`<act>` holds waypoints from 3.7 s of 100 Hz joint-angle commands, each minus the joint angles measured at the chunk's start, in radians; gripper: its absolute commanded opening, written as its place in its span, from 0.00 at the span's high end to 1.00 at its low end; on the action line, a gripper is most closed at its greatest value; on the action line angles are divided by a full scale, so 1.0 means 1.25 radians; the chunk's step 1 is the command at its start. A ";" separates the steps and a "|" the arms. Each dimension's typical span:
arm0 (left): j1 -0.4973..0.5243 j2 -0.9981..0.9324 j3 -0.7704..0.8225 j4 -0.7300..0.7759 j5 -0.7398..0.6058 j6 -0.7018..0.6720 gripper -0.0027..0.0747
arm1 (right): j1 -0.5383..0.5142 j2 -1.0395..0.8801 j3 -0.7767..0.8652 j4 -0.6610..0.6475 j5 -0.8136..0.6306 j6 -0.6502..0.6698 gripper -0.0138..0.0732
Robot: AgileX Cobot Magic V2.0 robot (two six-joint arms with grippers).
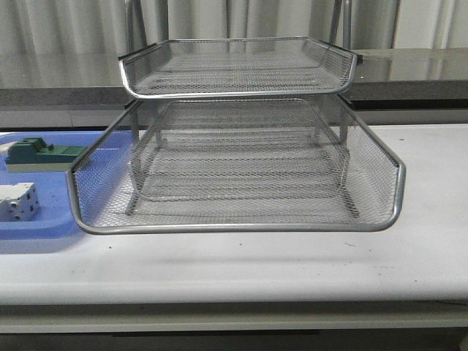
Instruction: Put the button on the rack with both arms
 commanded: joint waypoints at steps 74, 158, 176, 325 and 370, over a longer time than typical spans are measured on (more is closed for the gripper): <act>-0.283 0.199 0.003 -0.029 -0.182 -0.010 0.99 | -0.002 0.011 -0.026 -0.011 -0.047 0.000 0.92; -0.293 0.260 0.003 -0.021 -0.271 -0.010 0.98 | -0.002 0.011 -0.026 -0.011 -0.047 0.000 0.92; -0.293 0.260 0.003 -0.021 -0.254 -0.010 0.73 | -0.002 0.011 -0.026 -0.011 -0.047 0.000 0.92; 0.021 -0.123 0.066 0.021 -0.347 -0.326 0.40 | -0.002 0.011 -0.026 -0.011 -0.047 0.000 0.92; 0.095 -0.491 0.483 0.015 -0.687 -0.445 0.40 | -0.002 0.011 -0.026 -0.011 -0.047 0.000 0.92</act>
